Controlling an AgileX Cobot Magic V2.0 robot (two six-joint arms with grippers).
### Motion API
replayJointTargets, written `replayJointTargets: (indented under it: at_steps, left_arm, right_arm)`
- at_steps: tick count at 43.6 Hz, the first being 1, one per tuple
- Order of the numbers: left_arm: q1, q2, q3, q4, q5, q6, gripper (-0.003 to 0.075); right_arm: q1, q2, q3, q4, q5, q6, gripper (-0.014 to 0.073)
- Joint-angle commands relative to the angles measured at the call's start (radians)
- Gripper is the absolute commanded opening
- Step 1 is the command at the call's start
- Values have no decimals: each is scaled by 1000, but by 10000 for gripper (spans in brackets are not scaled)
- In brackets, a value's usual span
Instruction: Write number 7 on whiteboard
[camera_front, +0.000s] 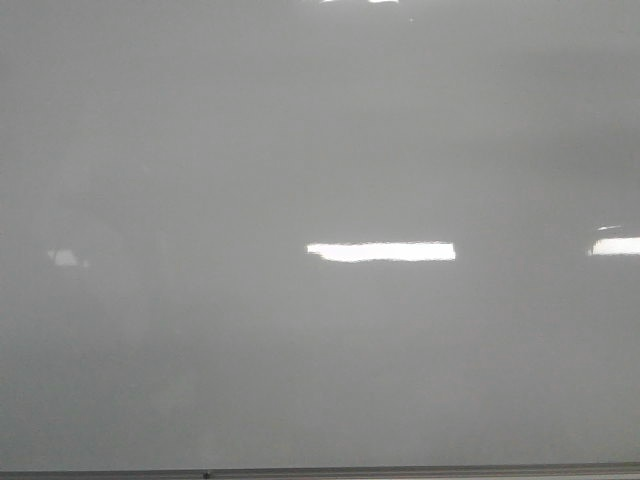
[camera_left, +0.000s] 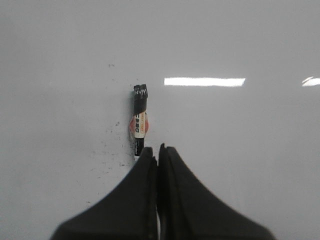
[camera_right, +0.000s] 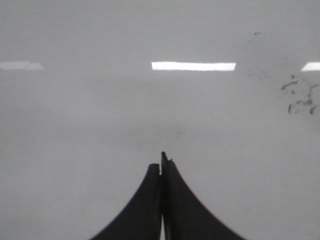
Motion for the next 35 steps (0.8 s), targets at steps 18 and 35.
replayJointTargets:
  at_steps: [18,35]
  left_arm:
    - [-6,105,21,-16,-70,-3,144]
    - [-6,385,-53,70,-70,-1,525]
  right_arm:
    - [69,53,-26,11,18,-108,486]
    - [69,113,-26,12,23,-108,600]
